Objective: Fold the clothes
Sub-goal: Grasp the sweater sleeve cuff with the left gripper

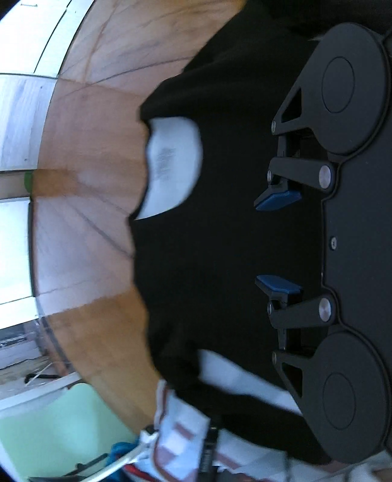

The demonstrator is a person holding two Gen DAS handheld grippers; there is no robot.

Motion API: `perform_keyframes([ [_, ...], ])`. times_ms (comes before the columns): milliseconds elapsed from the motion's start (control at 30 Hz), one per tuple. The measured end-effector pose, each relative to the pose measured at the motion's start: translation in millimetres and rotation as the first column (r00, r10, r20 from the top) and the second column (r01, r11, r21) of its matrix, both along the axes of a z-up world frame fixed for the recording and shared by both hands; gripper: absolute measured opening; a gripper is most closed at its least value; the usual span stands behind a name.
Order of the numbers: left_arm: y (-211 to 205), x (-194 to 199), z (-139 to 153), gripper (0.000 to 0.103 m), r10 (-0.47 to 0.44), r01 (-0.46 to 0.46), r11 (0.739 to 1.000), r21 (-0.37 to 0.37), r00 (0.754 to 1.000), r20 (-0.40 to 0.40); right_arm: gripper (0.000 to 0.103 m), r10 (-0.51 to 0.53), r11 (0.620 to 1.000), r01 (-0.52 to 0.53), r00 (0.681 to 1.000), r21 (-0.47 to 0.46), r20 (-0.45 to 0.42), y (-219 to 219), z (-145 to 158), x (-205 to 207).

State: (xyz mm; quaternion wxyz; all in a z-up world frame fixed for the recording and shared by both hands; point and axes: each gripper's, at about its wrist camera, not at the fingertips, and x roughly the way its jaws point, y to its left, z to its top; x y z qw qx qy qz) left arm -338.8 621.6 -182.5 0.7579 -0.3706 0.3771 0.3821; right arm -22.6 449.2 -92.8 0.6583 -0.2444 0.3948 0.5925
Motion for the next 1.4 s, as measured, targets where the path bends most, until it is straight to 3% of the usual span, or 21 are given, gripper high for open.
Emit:
perform_keyframes([
  [67,-8,11,1,0.086,-0.047,0.049,0.998,0.041,0.997,-0.063,0.053,-0.033,0.999,0.033,0.999,-0.014,0.006,-24,-13,5],
  [100,-13,16,4,0.081,-0.047,0.063,0.991,0.114,0.99,-0.133,0.053,-0.052,0.998,0.052,0.999,-0.019,0.009,-34,-16,6],
  [133,-18,22,8,0.035,-0.038,0.082,0.976,0.204,0.976,-0.214,0.053,-0.071,0.997,0.072,0.997,-0.022,0.015,-43,-19,8],
  [167,-23,27,12,0.005,-0.02,0.108,0.951,0.29,0.956,-0.293,0.053,-0.088,0.996,0.089,0.996,-0.026,0.019,-51,-23,10],
  [200,-28,32,16,0.002,0.005,0.141,0.918,0.37,0.93,-0.367,0.053,-0.099,0.995,0.1,0.995,-0.032,0.018,-57,-27,12],
  [267,-29,17,44,0.002,0.158,0.082,0.838,0.539,0.909,-0.385,0.053,-0.12,0.992,0.121,0.993,-0.044,0.015,-70,-35,15],
  [333,-16,-19,68,0.003,0.267,-0.088,0.836,0.542,0.928,-0.261,0.053,-0.142,0.988,0.142,0.99,-0.057,0.013,-83,-44,18],
  [400,-3,-50,71,0.011,0.348,-0.226,0.849,0.477,0.919,-0.183,0.053,-0.161,0.985,0.162,0.987,-0.068,0.013,-96,-52,21],
  [433,1,-59,66,0.026,0.37,-0.264,0.858,0.442,0.913,-0.174,0.053,-0.162,0.984,0.163,0.987,-0.067,0.018,-102,-55,21],
  [467,5,-66,60,0.048,0.387,-0.292,0.866,0.406,0.906,-0.173,0.054,-0.164,0.985,0.165,0.986,-0.06,0.023,-107,-57,21],
  [500,9,-73,54,0.054,0.403,-0.32,0.872,0.369,0.899,-0.173,0.054,-0.164,0.986,0.165,0.986,-0.039,0.026,-112,-58,21],
  [600,12,-90,43,0.055,0.437,-0.391,0.884,0.257,0.886,-0.154,0.055,-0.164,0.986,0.166,0.986,-0.03,0.041,-110,-60,19],
  [667,7,-100,43,0.064,0.456,-0.439,0.884,0.163,0.886,-0.085,0.058,-0.162,0.986,0.164,0.985,-0.034,0.058,-109,-62,15],
  [800,-10,-99,28,0.079,0.412,-0.411,0.911,-0.019,0.911,0.027,0.059,-0.167,0.983,0.173,0.981,-0.054,0.099,-99,-59,6],
  [900,-18,-91,18,0.079,0.348,-0.348,0.935,-0.062,0.937,-0.011,0.059,-0.184,0.981,0.185,0.983,-0.052,0.02,-97,-54,-2],
  [1100,-24,-55,6,0.076,0.194,-0.195,0.981,0.001,0.976,-0.095,0.059,-0.12,0.993,0.117,0.962,-0.025,-0.245,-75,-42,-46],
  [1133,-24,-54,6,0.059,0.185,-0.184,0.983,0.014,0.979,-0.089,0.059,-0.099,0.995,0.096,0.953,-0.026,-0.286,-70,-41,-56],
  [1167,-23,-53,7,0.022,0.179,-0.177,0.984,0.028,0.98,-0.081,0.059,-0.077,0.997,0.07,0.943,-0.032,-0.324,-63,-41,-67],
  [1200,-21,-53,7,0.008,0.173,-0.171,0.984,0.042,0.982,-0.073,0.06,-0.055,0.998,0.043,0.933,-0.041,-0.355,-57,-41,-78],
  [1267,-17,-59,15,0.006,0.221,-0.213,0.969,0.121,0.974,-0.057,0.06,-0.031,0.998,0.009,0.923,-0.059,-0.385,-46,-42,-101],
  [1400,-14,-80,39,0.006,0.372,-0.331,0.885,0.327,0.926,-0.069,0.061,-0.064,0.995,0.026,0.915,-0.1,-0.399,-35,-46,-134],
])
